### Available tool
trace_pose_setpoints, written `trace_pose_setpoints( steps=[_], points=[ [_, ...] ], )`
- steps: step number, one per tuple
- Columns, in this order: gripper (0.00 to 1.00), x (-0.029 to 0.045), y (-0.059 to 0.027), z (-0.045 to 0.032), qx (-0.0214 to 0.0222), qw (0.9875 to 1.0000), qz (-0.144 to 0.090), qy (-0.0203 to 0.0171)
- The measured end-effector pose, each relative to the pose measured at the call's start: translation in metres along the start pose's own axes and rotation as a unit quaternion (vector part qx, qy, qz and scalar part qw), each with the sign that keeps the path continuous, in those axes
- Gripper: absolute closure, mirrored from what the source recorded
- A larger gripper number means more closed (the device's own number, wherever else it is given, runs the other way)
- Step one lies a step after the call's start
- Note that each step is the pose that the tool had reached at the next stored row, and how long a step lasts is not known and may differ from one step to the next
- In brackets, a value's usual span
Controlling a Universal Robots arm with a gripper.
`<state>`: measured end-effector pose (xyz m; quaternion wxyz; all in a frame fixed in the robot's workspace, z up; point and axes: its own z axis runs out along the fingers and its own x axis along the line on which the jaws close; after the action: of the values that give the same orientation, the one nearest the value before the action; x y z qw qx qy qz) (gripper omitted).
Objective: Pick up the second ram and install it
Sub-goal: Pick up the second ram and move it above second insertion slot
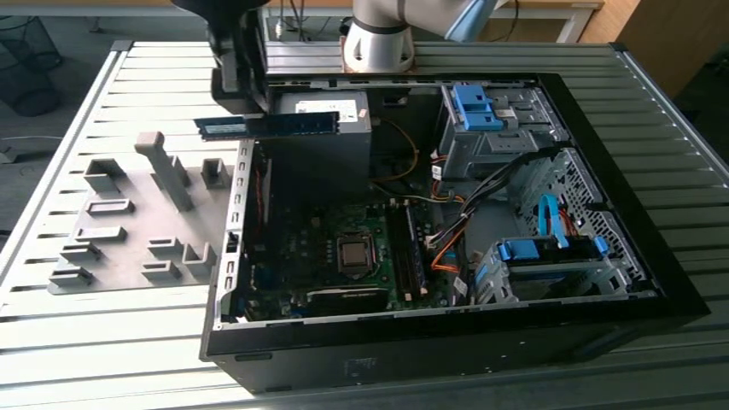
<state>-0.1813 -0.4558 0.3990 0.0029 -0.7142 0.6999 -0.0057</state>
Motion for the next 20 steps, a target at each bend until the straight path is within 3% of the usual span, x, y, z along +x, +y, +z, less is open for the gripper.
trace_pose_setpoints(
  steps=[20],
  points=[
    [0.86, 0.0012, -0.0564, 0.0007, 0.0000, 1.0000, 0.000, 0.0001]
  ],
)
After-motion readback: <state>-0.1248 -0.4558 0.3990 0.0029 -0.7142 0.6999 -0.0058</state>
